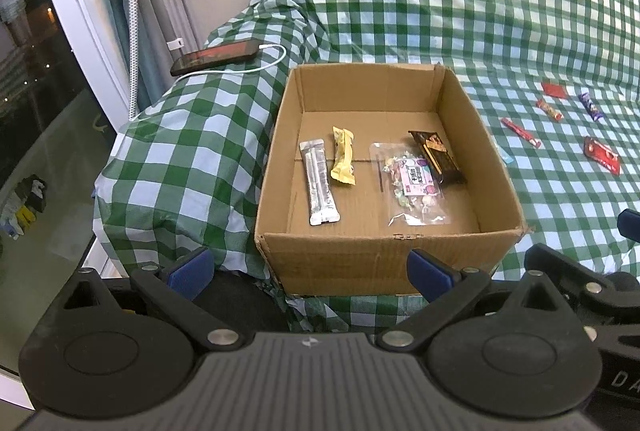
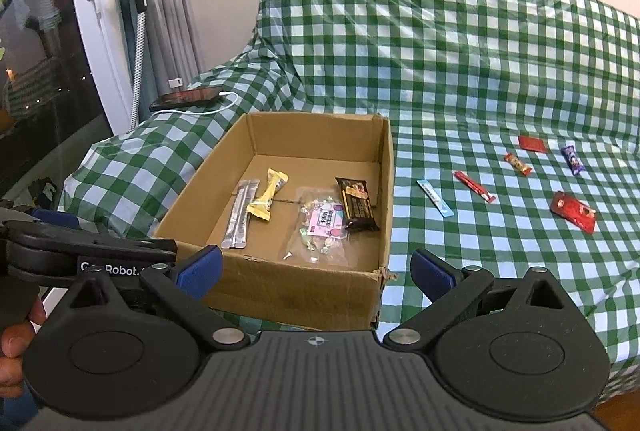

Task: Organize snacks
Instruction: 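Grasp the red coffee sachet with the right tool while the left tool grasps the red stick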

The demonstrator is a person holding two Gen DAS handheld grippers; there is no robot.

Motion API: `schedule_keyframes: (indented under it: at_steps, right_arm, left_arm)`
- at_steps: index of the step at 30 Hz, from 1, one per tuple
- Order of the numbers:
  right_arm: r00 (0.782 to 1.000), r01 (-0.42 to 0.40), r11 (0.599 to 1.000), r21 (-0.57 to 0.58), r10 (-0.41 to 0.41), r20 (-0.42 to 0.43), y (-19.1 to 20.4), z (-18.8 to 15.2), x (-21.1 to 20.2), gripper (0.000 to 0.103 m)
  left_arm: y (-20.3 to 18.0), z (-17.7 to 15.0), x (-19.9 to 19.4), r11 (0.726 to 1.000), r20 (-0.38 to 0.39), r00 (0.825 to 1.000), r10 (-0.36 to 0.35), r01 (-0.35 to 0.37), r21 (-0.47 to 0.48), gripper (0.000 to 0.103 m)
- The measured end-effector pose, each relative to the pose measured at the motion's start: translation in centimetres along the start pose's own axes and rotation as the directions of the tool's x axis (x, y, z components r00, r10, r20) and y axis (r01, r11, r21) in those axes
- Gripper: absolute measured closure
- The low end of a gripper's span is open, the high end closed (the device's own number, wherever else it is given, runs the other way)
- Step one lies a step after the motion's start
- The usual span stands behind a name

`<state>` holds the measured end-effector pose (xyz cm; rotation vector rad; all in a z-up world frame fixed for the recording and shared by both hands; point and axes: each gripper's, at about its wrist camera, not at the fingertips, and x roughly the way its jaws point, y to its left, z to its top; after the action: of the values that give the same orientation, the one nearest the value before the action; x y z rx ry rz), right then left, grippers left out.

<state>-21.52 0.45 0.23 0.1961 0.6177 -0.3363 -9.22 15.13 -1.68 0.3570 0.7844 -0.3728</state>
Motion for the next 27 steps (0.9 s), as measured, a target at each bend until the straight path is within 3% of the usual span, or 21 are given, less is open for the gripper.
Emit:
schedule_keyframes:
  at_steps: [14, 21, 27]
  right_arm:
    - [0.999, 0.043, 0.993, 0.111, -0.042, -0.005, -5.1, 0.3, 1.4, 0.003]
    - [0.99, 0.14, 0.97, 0.2, -0.144, 0.004, -10.4, 0.5, 1.0, 0.003]
    - [0.966, 0.248, 0.926, 0.285, -0.257, -0.006, -16.5, -0.1, 1.3, 0.003]
  left_arm:
    - [-4.3, 3.0, 2.3, 0.996, -0.036, 0.999, -0.007, 0.01, 0.084, 0.0]
    - [-8.7, 5.7, 3.3, 0.99, -0.038, 0.998, -0.046, 0.05, 0.134, 0.0]
    - [-13.5, 9.1, 4.6, 0.981, -0.058, 0.991, -0.119, 0.127, 0.149, 0.0]
